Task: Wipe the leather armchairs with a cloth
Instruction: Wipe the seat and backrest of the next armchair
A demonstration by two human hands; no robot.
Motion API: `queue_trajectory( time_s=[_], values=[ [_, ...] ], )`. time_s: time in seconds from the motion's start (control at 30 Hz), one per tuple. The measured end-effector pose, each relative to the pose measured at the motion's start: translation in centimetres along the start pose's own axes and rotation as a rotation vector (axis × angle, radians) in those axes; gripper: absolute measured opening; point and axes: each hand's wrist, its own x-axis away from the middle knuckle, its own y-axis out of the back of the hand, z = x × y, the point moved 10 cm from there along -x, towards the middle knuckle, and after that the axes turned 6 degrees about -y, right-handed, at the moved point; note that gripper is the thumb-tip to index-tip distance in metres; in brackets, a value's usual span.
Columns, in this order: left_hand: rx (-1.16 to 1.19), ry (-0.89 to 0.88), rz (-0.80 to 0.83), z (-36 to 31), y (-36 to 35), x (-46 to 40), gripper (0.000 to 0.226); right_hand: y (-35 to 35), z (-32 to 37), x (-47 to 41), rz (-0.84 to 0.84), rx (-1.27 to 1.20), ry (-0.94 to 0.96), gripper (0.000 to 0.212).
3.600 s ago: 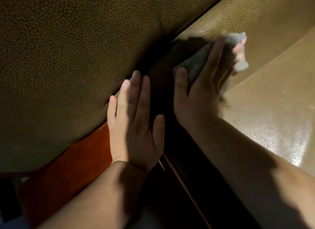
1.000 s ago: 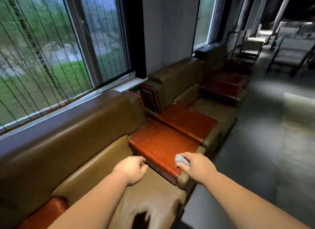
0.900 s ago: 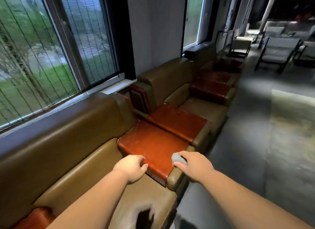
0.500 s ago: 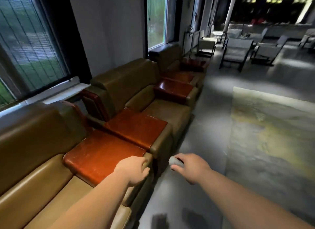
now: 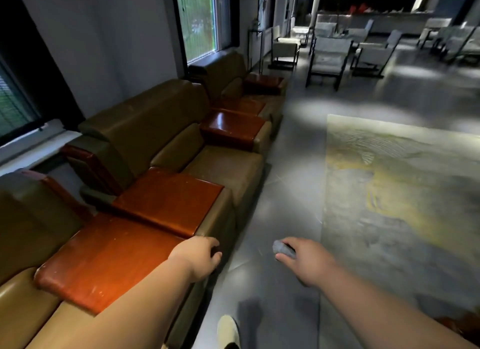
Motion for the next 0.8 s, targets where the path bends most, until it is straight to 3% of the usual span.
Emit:
queue_trajectory(
  time_s=[0.33, 0.63, 0.8],
  values=[
    [0.059, -0.033, 0.112, -0.7, 1.7, -15.2, 0.046, 3.0, -5.3, -11.5, -0.004, -0.021, -0.09, 0.045],
    [0.093, -0.005, 0.163, 3.4, 6.7, -28.2, 0.039, 7.5, -2.8, -27.4, 0.005, -0.001, -0.092, 0.04],
    [0.138, 0.044, 0.113, 5.9, 10.3, -34.5, 0.04, 8.6, -1.3, -33.6, 0.015, -0.005, -0.093, 0.04]
  ],
)
